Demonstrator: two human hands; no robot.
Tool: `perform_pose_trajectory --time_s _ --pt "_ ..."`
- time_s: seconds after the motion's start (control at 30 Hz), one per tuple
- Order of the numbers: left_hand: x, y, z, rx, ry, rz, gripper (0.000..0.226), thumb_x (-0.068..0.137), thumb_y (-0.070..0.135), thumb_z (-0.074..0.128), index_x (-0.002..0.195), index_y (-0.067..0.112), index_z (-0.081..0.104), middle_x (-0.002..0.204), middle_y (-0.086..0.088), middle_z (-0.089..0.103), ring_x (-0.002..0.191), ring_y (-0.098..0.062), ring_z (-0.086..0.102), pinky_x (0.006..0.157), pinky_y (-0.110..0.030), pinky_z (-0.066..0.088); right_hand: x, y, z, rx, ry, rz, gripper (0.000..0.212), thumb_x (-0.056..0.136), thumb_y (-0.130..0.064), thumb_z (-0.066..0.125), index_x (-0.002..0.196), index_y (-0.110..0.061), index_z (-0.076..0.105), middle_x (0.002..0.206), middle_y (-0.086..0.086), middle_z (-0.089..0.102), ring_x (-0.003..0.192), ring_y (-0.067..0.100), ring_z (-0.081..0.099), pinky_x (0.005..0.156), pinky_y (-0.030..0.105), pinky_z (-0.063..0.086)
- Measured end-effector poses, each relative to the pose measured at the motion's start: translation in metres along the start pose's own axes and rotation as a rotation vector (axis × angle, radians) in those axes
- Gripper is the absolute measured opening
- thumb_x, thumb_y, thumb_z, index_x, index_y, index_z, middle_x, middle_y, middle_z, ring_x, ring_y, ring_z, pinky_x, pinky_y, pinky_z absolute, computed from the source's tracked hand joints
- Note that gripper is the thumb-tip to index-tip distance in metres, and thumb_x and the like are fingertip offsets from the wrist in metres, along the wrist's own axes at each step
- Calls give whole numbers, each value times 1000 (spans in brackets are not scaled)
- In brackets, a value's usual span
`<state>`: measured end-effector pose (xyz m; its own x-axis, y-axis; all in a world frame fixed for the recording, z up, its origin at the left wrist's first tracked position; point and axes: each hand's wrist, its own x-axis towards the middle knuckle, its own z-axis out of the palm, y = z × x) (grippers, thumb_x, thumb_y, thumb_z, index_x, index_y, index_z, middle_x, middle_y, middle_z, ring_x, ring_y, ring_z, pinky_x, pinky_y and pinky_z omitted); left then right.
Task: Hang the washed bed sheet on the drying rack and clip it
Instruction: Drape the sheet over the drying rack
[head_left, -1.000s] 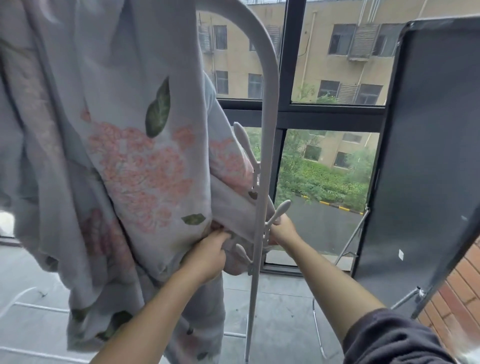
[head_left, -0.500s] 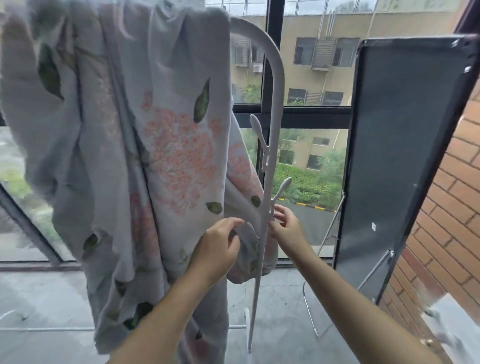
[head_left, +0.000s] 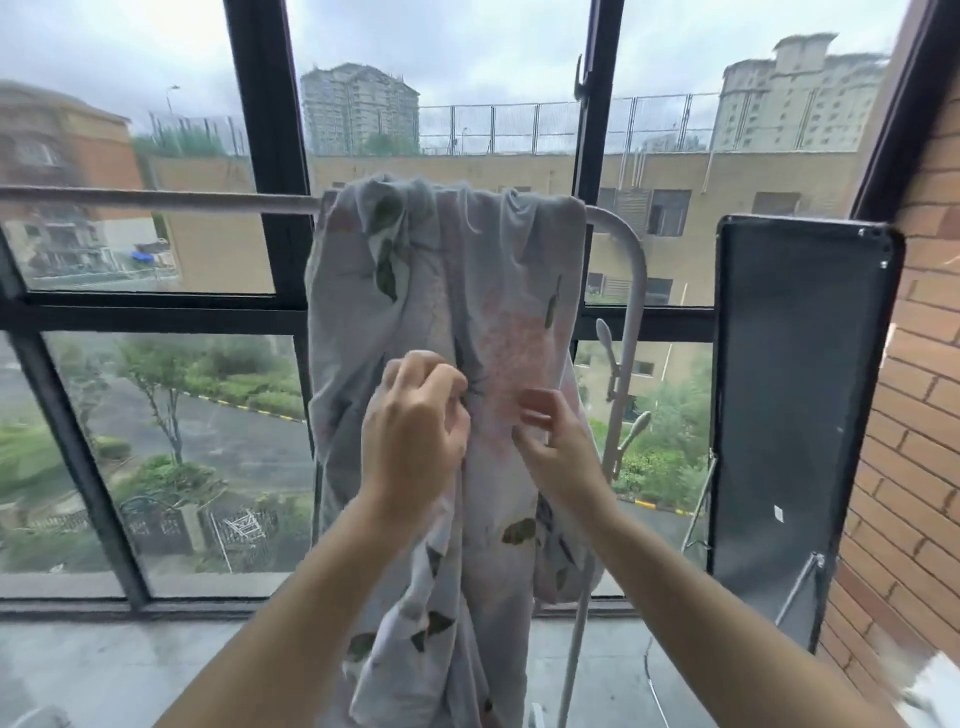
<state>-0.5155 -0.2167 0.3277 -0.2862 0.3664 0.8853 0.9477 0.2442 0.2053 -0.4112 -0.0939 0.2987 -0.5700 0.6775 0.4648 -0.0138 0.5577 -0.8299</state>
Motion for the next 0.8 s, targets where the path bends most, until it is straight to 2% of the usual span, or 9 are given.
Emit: perform_pose_trajectory --time_s 0.07,0.17,0.3,0.33,0.43,0.53,0.57,0.7,0.8 --pt "27 -12 -6 75 40 -42 20 71 5 67 90 11 63 101 -5 55 93 -26 53 75 -36 49 15 -23 2 -55 25 -94 36 86 -11 59 121 -17 53 115 -3 60 108 9 57 97 34 48" --pt "65 -25 -11 124 35 -97 22 74 8 65 95 10 62 103 -7 53 95 -28 52 79 -40 48 41 -59 1 -91 66 -203 37 81 -8 58 117 -17 56 109 1 60 101 13 58 94 32 48" --pt "104 -28 -14 219 17 -102 20 80 21 61 98 12 57 107 -7 50 101 -27 49 84 -40 42 74 -94 -1 -236 90 -330 32 84 -11 57 115 -20 56 112 -3 54 98 9 52 84 12 40" --pt "111 -28 -12 253 -7 -103 22 82 25 59 100 13 56 110 -7 49 105 -27 47 87 -40 40 82 -99 0 -298 101 -377 32 84 -13 57 115 -21 56 116 -4 53 103 9 50 88 14 39" --pt "136 -32 -2 360 -158 -147 41 83 39 54 116 17 48 130 -9 41 122 -29 37 99 -46 33 116 -110 -1 -541 159 -481 33 84 -18 55 117 -23 52 124 -2 50 122 16 43 109 38 28" --pt "160 -38 8 412 -254 -247 62 83 52 53 133 19 34 143 -15 28 131 -34 29 101 -48 32 154 -122 -3 -752 143 -467 45 86 -21 52 131 -25 44 134 1 44 129 20 37 114 53 16" --pt "165 -38 11 456 -254 -248 61 85 49 53 134 19 32 142 -17 28 129 -34 31 97 -45 35 166 -124 -4 -804 117 -439 45 89 -24 50 133 -24 42 135 2 45 128 21 39 114 54 16" --pt "186 -40 16 655 -188 -81 34 94 11 40 128 10 36 126 -16 43 111 -32 50 74 -37 50 196 -123 -9 -968 54 -429 36 95 -35 40 123 -17 53 122 6 56 114 27 49 103 50 34" --pt "204 -44 7 547 -174 6 22 93 4 39 112 5 49 111 -15 55 96 -35 60 73 -40 51 210 -117 -12 -957 61 -480 39 98 -41 35 118 -18 58 116 6 58 110 28 50 97 45 38"
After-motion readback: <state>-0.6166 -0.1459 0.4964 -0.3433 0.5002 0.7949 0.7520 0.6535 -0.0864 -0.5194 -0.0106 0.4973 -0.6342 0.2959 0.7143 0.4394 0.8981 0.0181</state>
